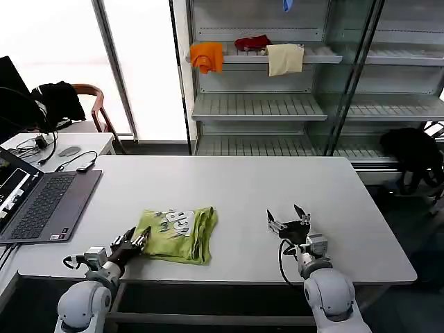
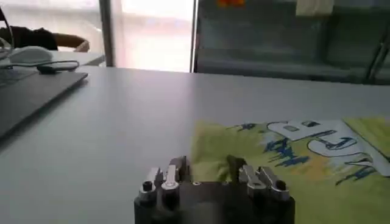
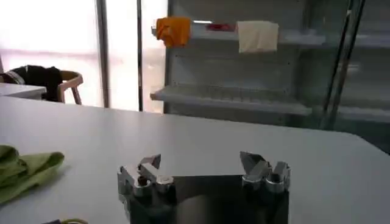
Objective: Fold and organize the clothes.
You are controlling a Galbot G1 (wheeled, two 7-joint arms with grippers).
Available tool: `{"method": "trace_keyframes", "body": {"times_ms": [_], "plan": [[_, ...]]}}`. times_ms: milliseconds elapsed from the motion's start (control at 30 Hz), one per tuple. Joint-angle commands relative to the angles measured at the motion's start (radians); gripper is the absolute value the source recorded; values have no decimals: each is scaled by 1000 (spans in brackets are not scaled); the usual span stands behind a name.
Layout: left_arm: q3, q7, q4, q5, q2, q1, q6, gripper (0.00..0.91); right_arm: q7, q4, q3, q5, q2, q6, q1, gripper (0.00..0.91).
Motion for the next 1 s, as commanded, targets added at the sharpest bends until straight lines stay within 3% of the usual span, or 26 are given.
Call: {"method": "trace_keyframes", "body": {"times_ms": [33, 433, 600, 767, 1000], "plan": [[3, 7, -5, -53, -3, 1, 12, 20, 1, -4, 0, -2, 2, 0, 2, 907], [12, 14, -14, -10, -8, 2, -49, 10, 13, 1, 9, -5, 5, 2, -3, 907], [-25, 26, -21, 129, 10, 4, -130, 10, 16, 8, 17, -1, -1, 0, -2, 907], [-122, 76, -7, 285, 93, -20, -200, 10, 12, 1, 31, 7, -2, 4, 0, 907], [-249, 147, 30, 321, 273, -84, -200, 10, 5, -26, 42, 23, -8, 20, 7, 907]]}}
